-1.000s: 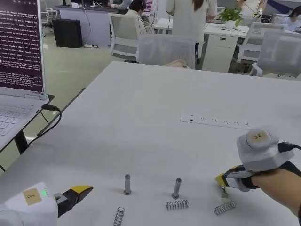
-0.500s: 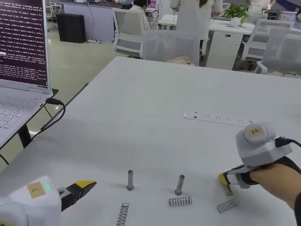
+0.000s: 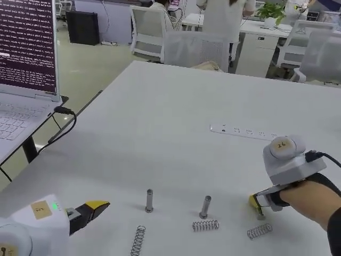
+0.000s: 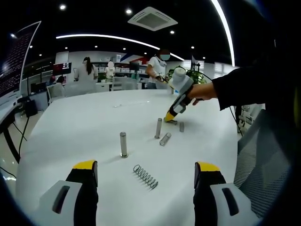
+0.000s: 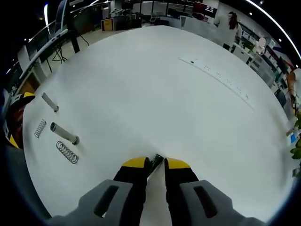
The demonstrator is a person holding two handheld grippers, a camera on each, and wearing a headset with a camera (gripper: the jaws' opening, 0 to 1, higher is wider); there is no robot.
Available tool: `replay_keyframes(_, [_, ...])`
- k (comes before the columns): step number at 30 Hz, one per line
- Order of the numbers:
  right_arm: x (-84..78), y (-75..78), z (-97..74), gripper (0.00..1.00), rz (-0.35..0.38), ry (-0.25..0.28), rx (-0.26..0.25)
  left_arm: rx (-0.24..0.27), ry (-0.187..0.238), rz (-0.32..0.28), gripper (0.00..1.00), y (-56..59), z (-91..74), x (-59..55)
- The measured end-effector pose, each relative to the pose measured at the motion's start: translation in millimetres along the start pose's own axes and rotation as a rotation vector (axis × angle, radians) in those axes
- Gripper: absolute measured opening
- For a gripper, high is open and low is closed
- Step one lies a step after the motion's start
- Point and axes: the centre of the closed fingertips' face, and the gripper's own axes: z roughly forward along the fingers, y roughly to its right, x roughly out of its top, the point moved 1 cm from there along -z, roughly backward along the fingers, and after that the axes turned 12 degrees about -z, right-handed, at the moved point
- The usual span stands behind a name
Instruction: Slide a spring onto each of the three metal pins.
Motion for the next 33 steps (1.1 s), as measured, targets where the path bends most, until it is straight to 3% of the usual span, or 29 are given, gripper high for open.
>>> replay_keyframes(7, [1.3,-2.5,0.5,0.09,-0.021,-0.007,0.005,0.000,-0.002,0.000,0.81,-0.3,0.0,-0.4])
replay_keyframes(21, [0.0,-9.6,-1.6,0.06,-0.155,-0.040,0.007,-0.002,0.007,-0.002,0.80,-0.1,-1.0,2.3])
replay_keyframes(33, [3.8,-7.2,-19.8,0.06,-0.127,0.009,0.011,-0.008,0.014,0.010,0.80,3.8,-1.6,6.6])
